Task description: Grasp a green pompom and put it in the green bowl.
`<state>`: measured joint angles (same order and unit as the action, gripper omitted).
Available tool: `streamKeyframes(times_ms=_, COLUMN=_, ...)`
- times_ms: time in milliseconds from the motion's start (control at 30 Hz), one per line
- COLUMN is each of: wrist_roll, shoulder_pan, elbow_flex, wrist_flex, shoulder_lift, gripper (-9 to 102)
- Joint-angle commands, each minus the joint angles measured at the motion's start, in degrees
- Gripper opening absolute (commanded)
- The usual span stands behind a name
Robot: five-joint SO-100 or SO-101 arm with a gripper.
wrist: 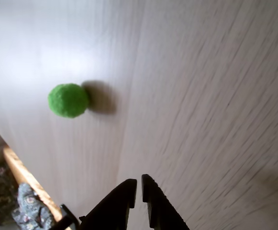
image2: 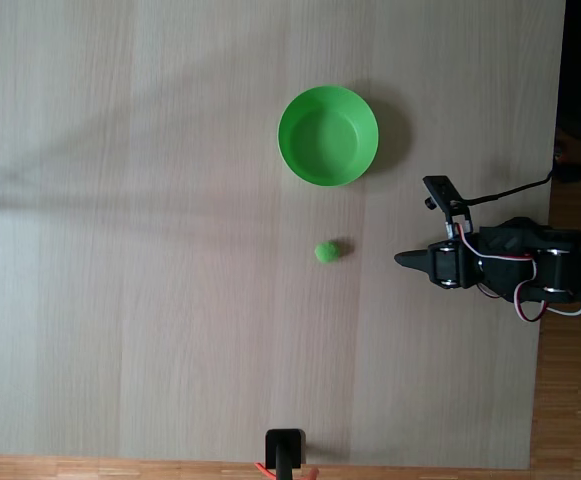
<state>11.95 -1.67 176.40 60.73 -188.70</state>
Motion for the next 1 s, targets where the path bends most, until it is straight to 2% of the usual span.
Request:
streamKeyframes(times_ms=0, wrist_roll=-0.1, shoulder_pan=-0.8, elbow_flex=-1.5, wrist_flex=-0.2, shoulder_lift=-3.3, gripper=0)
streamKeyframes(times_ms=667, wrist_roll=-0.1, shoulder_pan=-0.4, elbow_flex=-1.8, wrist_flex=-0.2, shoulder_lift=-3.3, gripper=0)
streamKeyframes(times_ms=967, wrist_roll=0.0, shoulder_pan=-0.1, elbow_flex=-8.9, wrist_flex=0.0, shoulder_lift=1.8, gripper=0)
